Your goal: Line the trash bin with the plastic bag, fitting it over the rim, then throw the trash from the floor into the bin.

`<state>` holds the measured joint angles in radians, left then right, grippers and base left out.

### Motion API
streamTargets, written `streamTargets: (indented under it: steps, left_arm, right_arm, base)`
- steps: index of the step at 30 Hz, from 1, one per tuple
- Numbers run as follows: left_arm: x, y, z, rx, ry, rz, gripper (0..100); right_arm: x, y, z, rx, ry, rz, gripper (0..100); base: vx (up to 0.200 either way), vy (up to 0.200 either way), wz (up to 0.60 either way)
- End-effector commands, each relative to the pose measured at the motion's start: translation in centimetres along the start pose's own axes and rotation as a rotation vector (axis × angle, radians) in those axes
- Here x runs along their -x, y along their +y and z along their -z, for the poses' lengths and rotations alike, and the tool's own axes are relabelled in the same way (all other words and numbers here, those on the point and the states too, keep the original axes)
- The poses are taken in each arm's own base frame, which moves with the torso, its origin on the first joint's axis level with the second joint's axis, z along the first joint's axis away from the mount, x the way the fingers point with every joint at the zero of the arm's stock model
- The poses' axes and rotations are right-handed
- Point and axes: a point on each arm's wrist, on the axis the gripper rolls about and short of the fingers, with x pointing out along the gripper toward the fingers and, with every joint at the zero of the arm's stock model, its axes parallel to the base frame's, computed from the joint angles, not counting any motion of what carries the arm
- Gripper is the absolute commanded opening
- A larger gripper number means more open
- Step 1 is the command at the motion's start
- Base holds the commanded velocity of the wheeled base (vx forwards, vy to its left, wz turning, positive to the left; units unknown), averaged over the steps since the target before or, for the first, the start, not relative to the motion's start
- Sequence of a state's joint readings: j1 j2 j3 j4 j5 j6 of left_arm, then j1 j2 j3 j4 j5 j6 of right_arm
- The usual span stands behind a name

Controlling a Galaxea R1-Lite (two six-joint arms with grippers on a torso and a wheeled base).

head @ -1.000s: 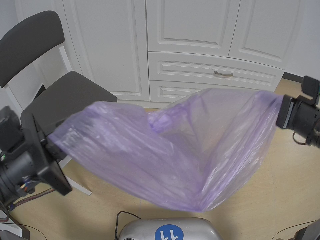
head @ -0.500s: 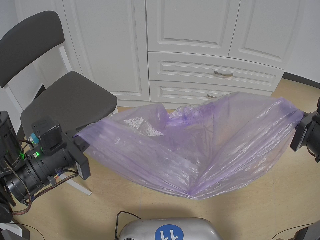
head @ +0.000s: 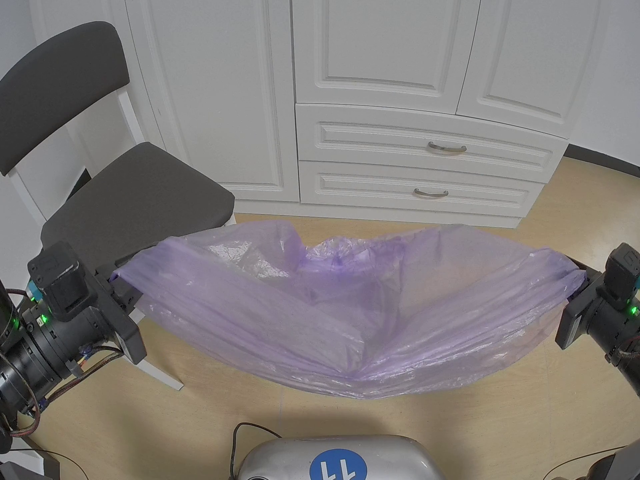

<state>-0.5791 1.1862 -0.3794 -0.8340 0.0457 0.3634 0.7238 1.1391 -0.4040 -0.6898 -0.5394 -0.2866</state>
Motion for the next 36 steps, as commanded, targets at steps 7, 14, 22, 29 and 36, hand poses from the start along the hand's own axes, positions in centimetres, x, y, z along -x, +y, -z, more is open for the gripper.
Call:
streamTargets:
  steps: [7, 14, 22, 29, 36]
  left_arm:
    - [1.1, 1.0, -0.4, 0.000, -0.029, -0.058, 0]
    - [1.2, 1.5, -0.3, -0.002, -0.022, -0.090, 0]
    - [1.3, 1.5, -0.3, -0.004, -0.023, -0.095, 0]
    - [1.3, 1.6, -0.3, -0.004, -0.024, -0.097, 0]
    - [1.4, 1.6, -0.3, -0.004, -0.025, -0.099, 0]
  right_arm:
    - [0.1, 0.3, 1.3, 0.066, 0.041, -0.013, 0]
    - [0.4, 0.3, 1.9, 0.090, 0.055, -0.017, 0]
    - [0.3, 0.3, 2.4, 0.121, 0.074, -0.010, 0]
    - [0.4, 0.3, 2.7, 0.133, 0.083, -0.012, 0]
    - [0.7, 0.2, 3.1, 0.166, 0.093, -0.015, 0]
  base:
    - [0.000, 0.000, 0.00]
    - [0.000, 0.000, 0.00]
    - [0.000, 0.000, 0.00]
    - [0.000, 0.000, 0.00]
    - [0.000, 0.000, 0.00]
